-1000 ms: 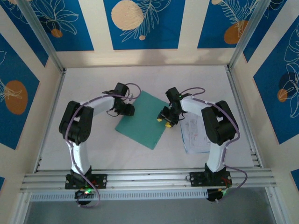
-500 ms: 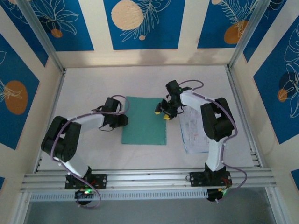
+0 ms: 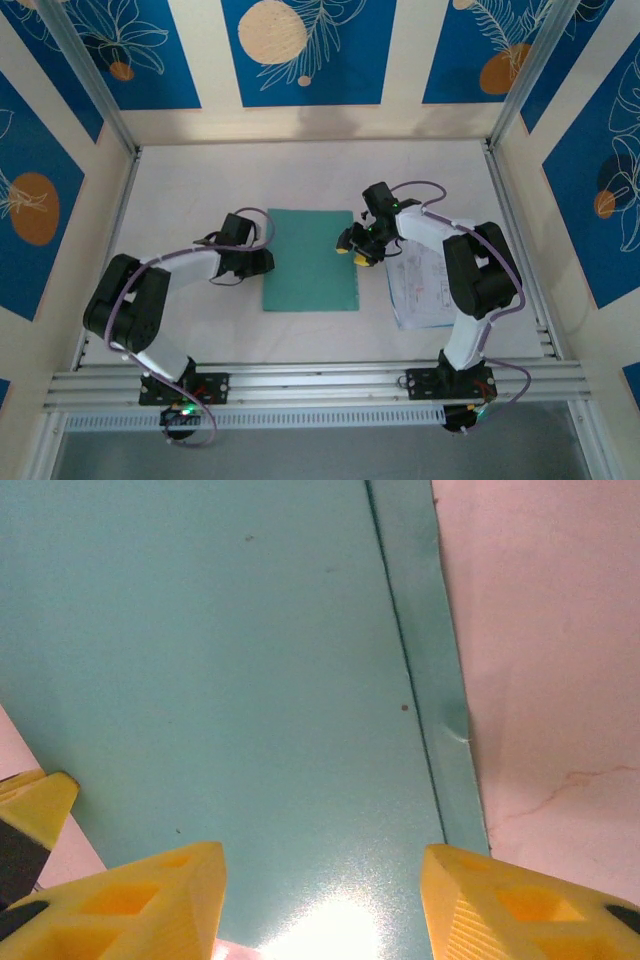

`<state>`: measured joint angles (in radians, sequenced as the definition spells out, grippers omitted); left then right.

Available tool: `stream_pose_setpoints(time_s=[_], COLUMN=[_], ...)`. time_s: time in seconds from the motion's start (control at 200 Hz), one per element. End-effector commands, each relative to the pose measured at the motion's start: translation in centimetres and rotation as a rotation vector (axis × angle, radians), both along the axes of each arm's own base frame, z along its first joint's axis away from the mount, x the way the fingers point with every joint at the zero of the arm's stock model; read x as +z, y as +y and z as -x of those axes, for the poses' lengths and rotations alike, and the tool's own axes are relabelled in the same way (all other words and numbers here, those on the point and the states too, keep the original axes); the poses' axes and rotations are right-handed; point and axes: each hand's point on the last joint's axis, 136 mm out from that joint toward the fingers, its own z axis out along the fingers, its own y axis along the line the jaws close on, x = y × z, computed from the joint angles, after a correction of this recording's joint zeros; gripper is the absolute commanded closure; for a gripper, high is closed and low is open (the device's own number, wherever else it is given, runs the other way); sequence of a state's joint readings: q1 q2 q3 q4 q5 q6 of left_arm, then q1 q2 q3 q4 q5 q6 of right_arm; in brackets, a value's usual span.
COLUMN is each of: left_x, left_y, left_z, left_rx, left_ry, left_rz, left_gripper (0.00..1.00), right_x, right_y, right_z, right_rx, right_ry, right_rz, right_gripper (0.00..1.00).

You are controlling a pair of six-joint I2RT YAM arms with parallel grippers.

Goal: Put the files into the folder

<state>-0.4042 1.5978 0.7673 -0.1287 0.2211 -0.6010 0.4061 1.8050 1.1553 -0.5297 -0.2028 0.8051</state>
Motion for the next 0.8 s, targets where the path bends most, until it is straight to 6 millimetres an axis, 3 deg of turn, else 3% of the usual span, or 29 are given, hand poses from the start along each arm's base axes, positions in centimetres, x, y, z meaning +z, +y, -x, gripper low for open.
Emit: stream_pose_setpoints(time_s=[0.0, 0.045, 0.125, 0.27, 0.425, 0.635, 0.795], left_x=[-1.0, -0.9, -0.1, 3.7, 5.8, 4.8, 4.7], left_y=[0.6, 0.6, 0.5, 0.6, 0.0, -1.5, -2.8], left_z=[1.7, 1.7, 1.8, 2.4, 5.8, 11.5, 13.8], left_rx=[-0.013, -0.015, -0.01, 0.046, 0.155, 0.324, 0.414], left_ry=[0.051, 0.049, 0.037, -0.004, 0.044, 0.139, 0.135], left_rz=[-0.037, -0.033, -0.019, 0.007, 0.088, 0.221, 0.285], left_gripper=[0.8, 0.77, 0.57, 0.42, 0.4, 0.4, 0.39], right_x=[-0.9, -0.9, -1.1, -1.3, -2.0, -3.0, -3.4], right_y=[0.1, 0.2, 0.3, 0.6, 0.7, 0.5, 0.2], right_z=[0.7, 1.0, 1.5, 2.2, 2.6, 3.2, 3.5], right_rx=[0.005, 0.009, 0.016, 0.022, 0.027, 0.035, 0.038], right_ry=[0.038, 0.04, 0.044, 0.058, 0.073, 0.093, 0.097], right_rz=[-0.013, -0.02, -0.025, -0.038, -0.026, 0.011, 0.044], right_gripper=[0.45, 0.45, 0.45, 0.45, 0.45, 0.45, 0.45])
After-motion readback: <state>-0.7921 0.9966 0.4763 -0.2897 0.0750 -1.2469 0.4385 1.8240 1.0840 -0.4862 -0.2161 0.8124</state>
